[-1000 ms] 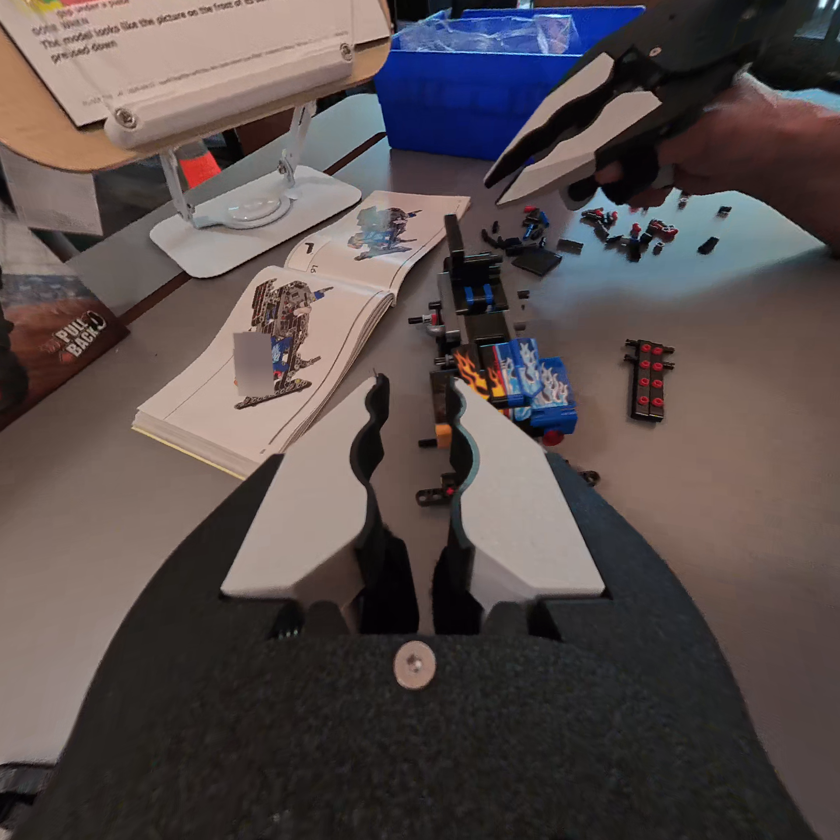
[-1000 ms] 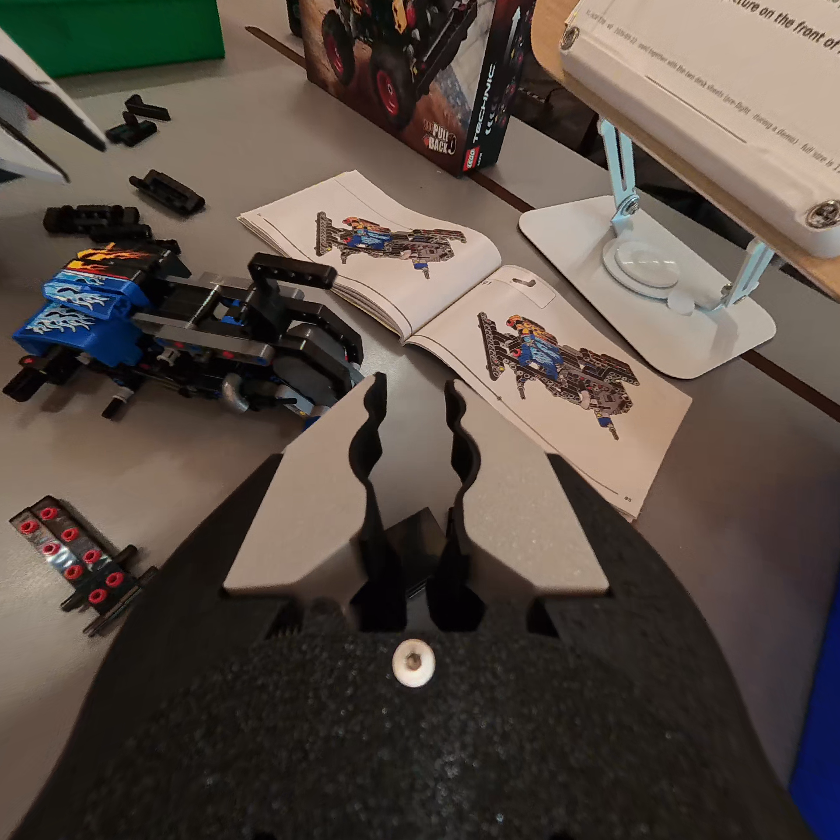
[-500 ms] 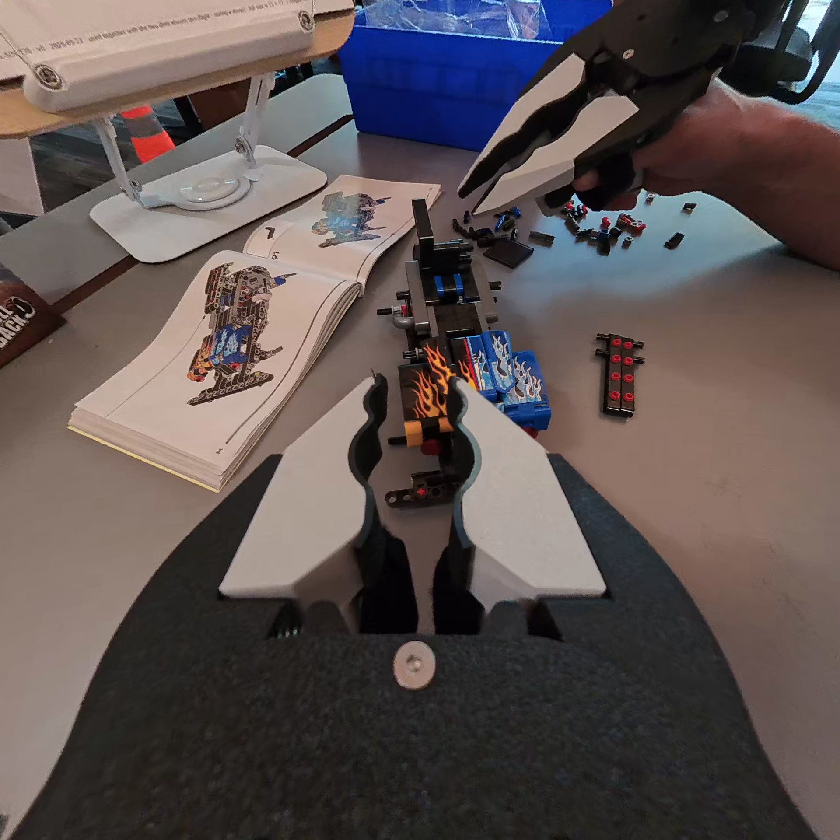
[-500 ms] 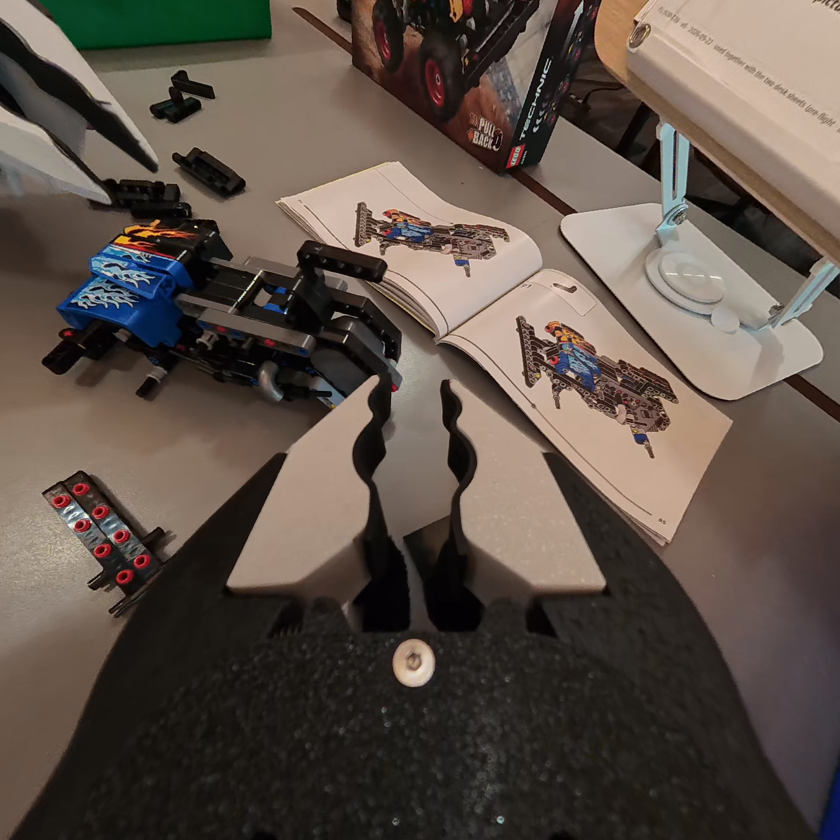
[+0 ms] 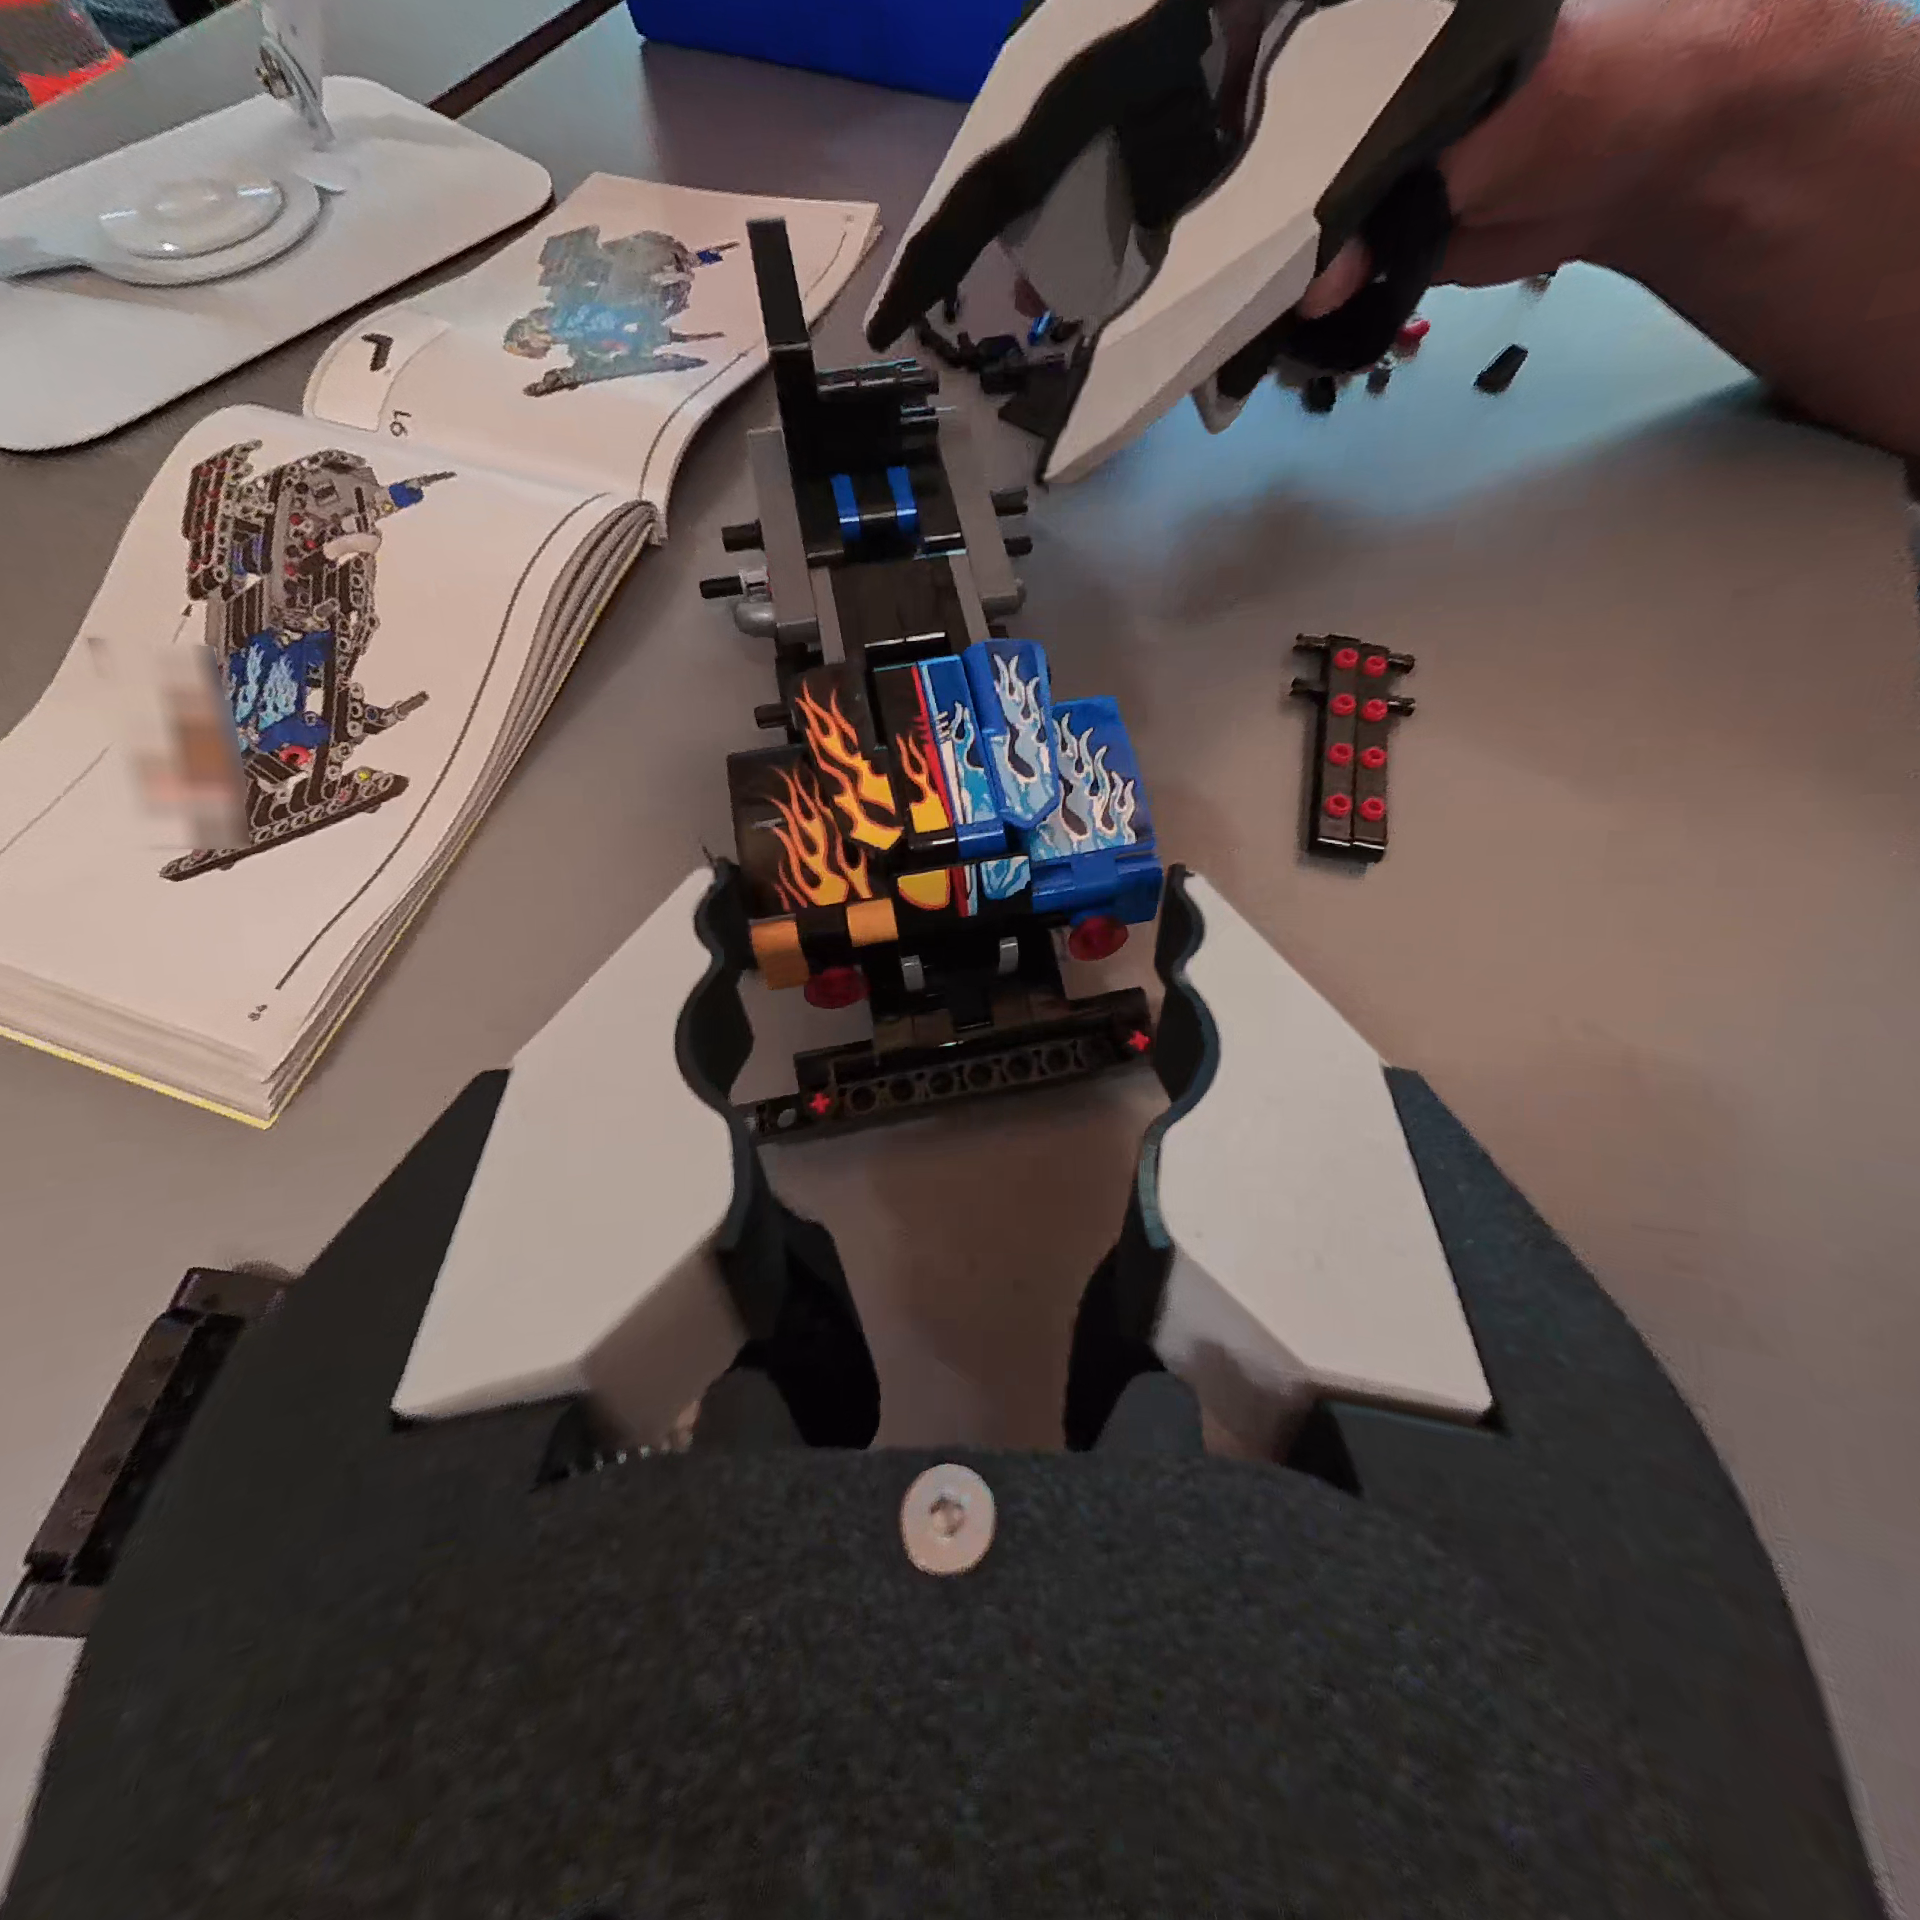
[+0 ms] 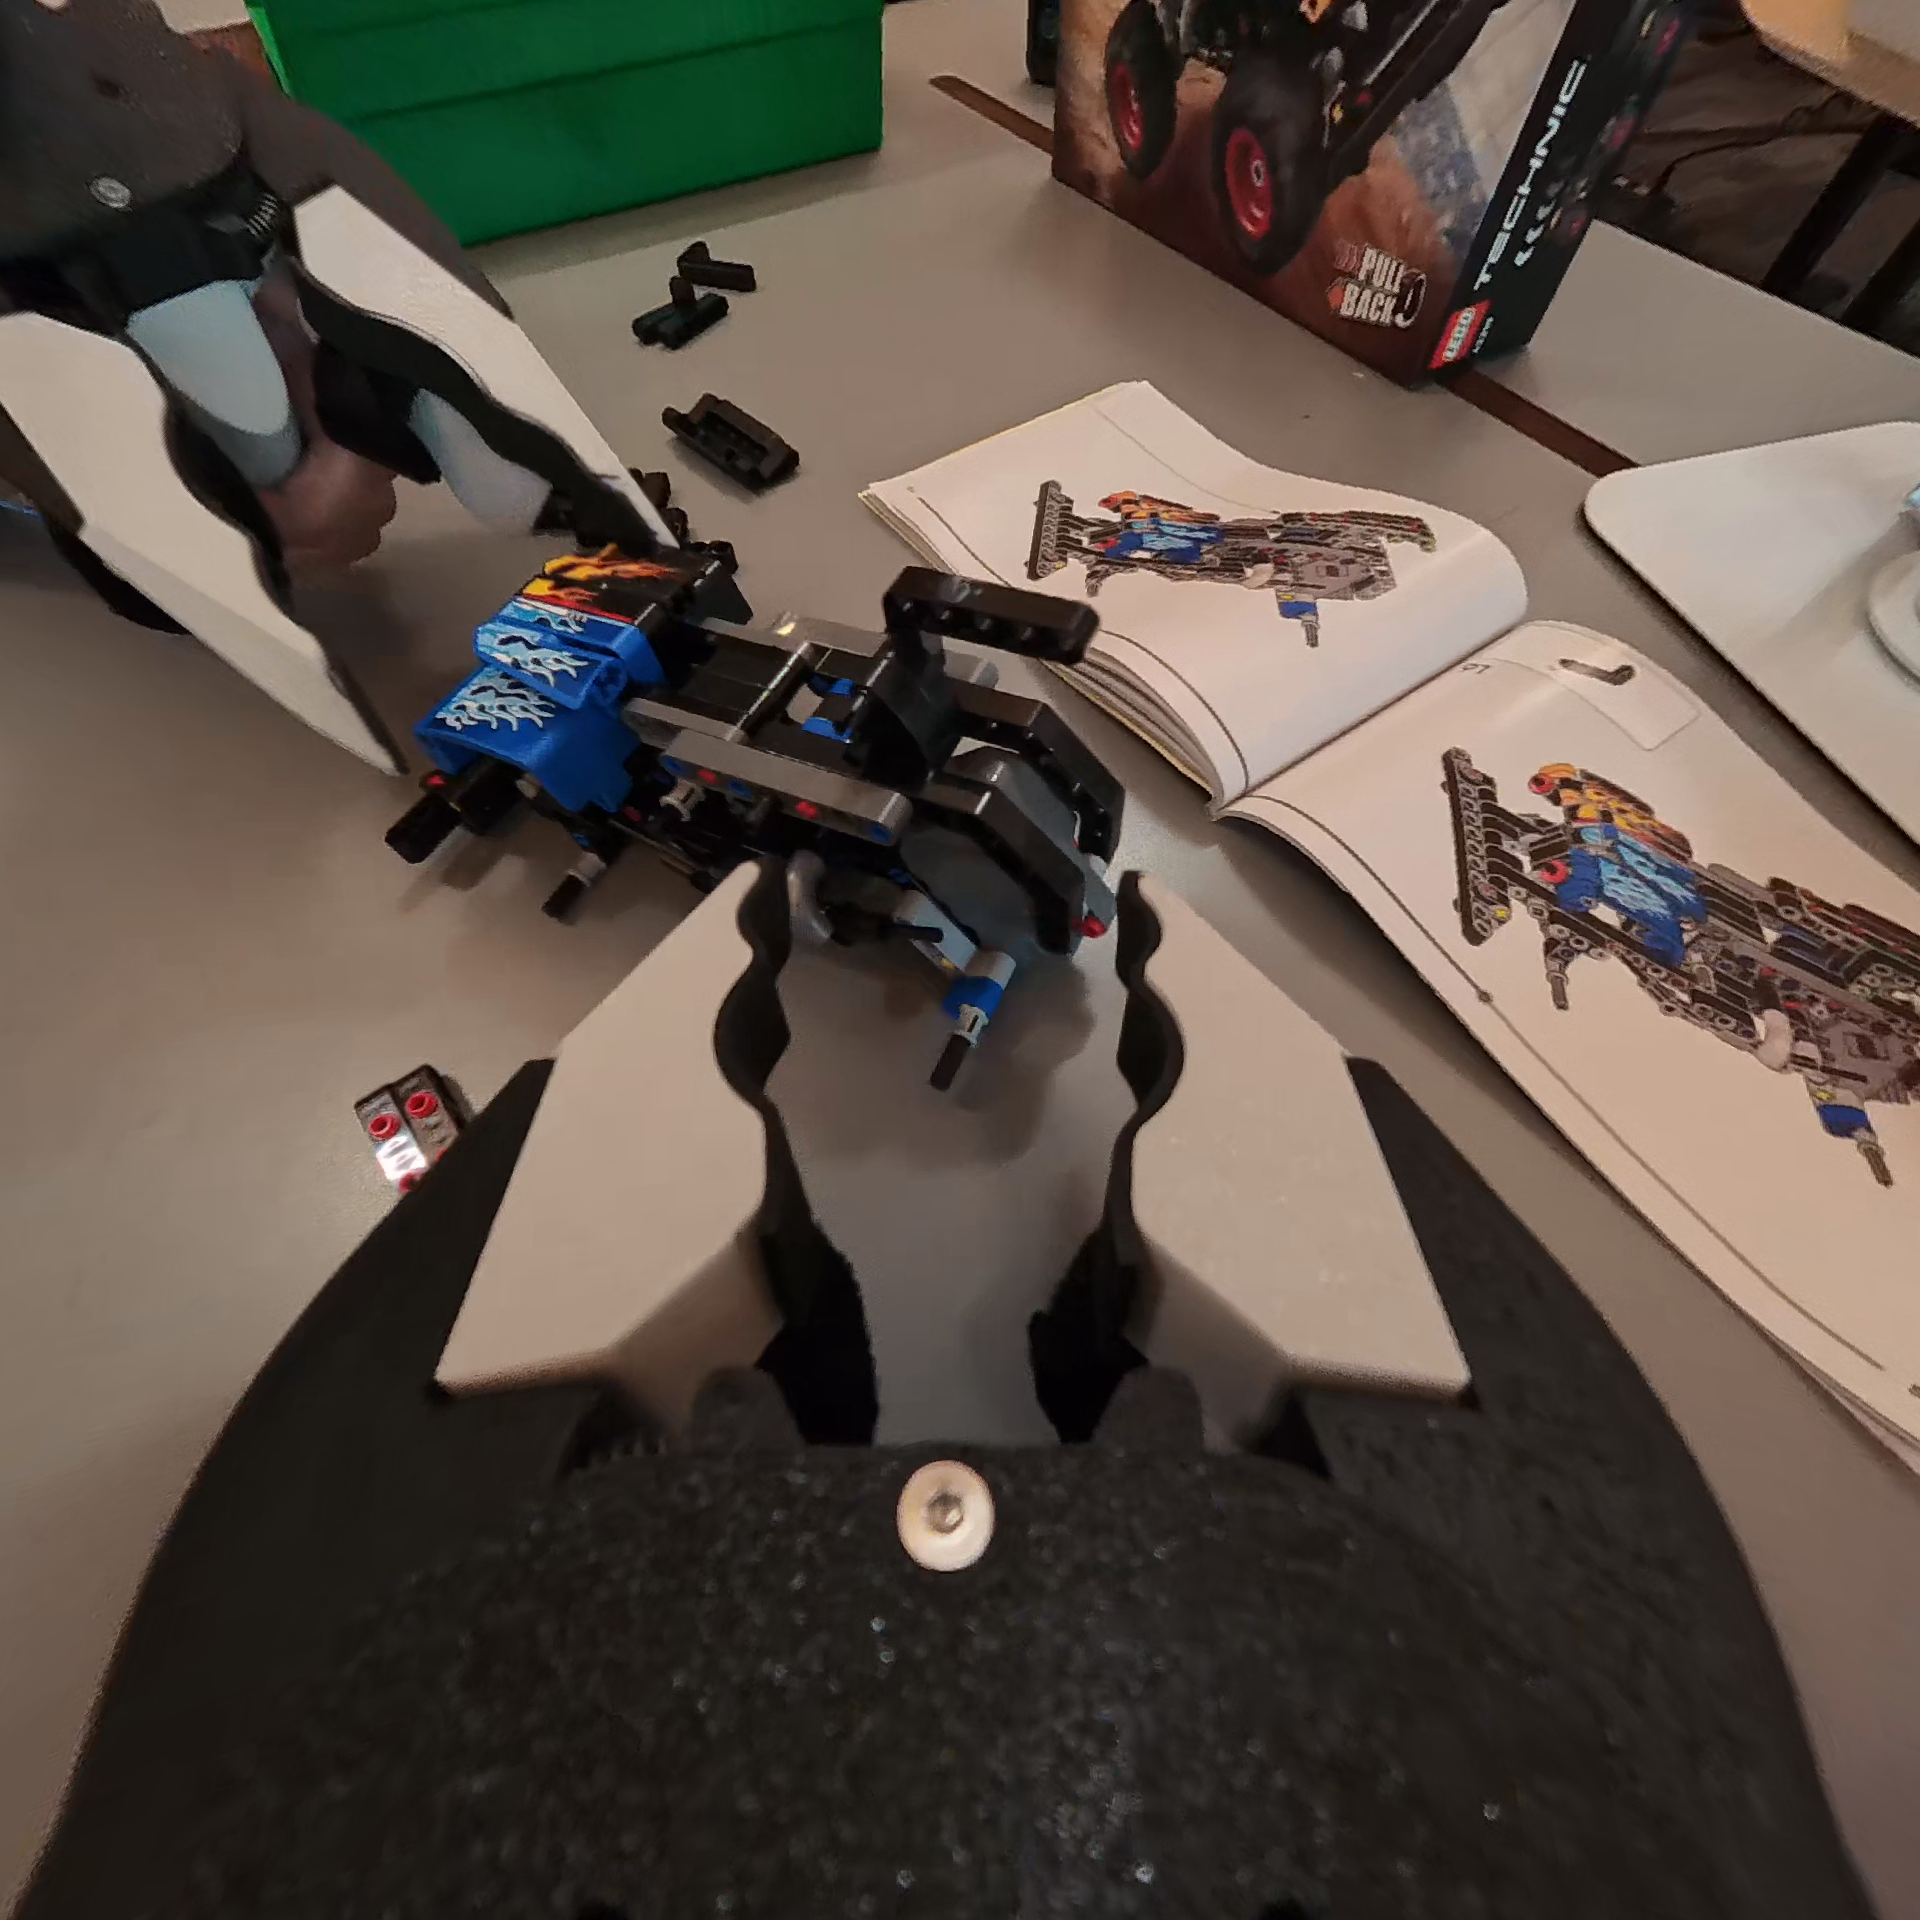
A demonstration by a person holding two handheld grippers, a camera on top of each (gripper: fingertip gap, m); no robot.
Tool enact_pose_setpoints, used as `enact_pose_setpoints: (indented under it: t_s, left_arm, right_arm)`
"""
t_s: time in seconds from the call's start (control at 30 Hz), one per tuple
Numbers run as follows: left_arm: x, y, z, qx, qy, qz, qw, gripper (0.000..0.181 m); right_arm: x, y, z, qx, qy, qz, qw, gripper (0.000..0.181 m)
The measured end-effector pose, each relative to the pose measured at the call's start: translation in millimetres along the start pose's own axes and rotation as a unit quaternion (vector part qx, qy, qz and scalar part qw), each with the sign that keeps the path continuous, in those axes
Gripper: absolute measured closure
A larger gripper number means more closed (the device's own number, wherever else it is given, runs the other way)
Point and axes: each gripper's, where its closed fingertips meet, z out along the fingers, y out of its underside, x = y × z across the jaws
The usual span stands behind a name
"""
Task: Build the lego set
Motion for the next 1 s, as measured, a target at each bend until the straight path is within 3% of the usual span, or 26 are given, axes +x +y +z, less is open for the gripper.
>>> enact_pose_setpoints:
  t_s: [0.03,0.3,0.5,0.57,0.7,0.77,0.87,0.93,1.0]
  left_arm:
    - [-1,1,2,0.000,-0.004,0.003,1.000,0.104]
    - [0,4,1,-0.007,0.007,0.000,1.000,0.104]
    - [3,7,-5,-0.033,0.028,0.011,0.999,0.103]
    - [-2,-1,-13,-0.025,0.015,0.025,0.999,0.099]
    - [16,-43,-35,0.052,0.033,0.016,0.998,0.118]
    - [49,-47,-28,0.038,0.080,0.024,0.996,0.124]
    - [82,-27,1,-0.045,0.095,0.063,0.992,0.134]
    - [92,-16,18,-0.080,0.093,0.078,0.989,0.135]
    - [97,-10,31,-0.096,0.097,0.074,0.988,0.135]
  right_arm:
    - [-2,0,3,0.000,0.002,-0.007,1.000,0.116]
    - [-9,2,13,-0.015,0.025,-0.052,0.998,0.115]
    - [-20,2,10,-0.021,0.003,-0.051,0.998,0.114]
    - [-19,4,2,-0.037,0.003,-0.057,0.998,0.114]
    - [-25,-1,-31,-0.017,0.008,-0.011,1.000,0.118]
    - [-35,2,-44,0.005,0.016,-0.004,1.000,0.120]
    - [-38,1,-55,0.068,0.039,0.005,0.997,0.130]
    - [-36,3,-54,0.099,0.037,0.032,0.994,0.134]
    - [-35,4,-55,0.083,0.038,0.031,0.995,0.132]
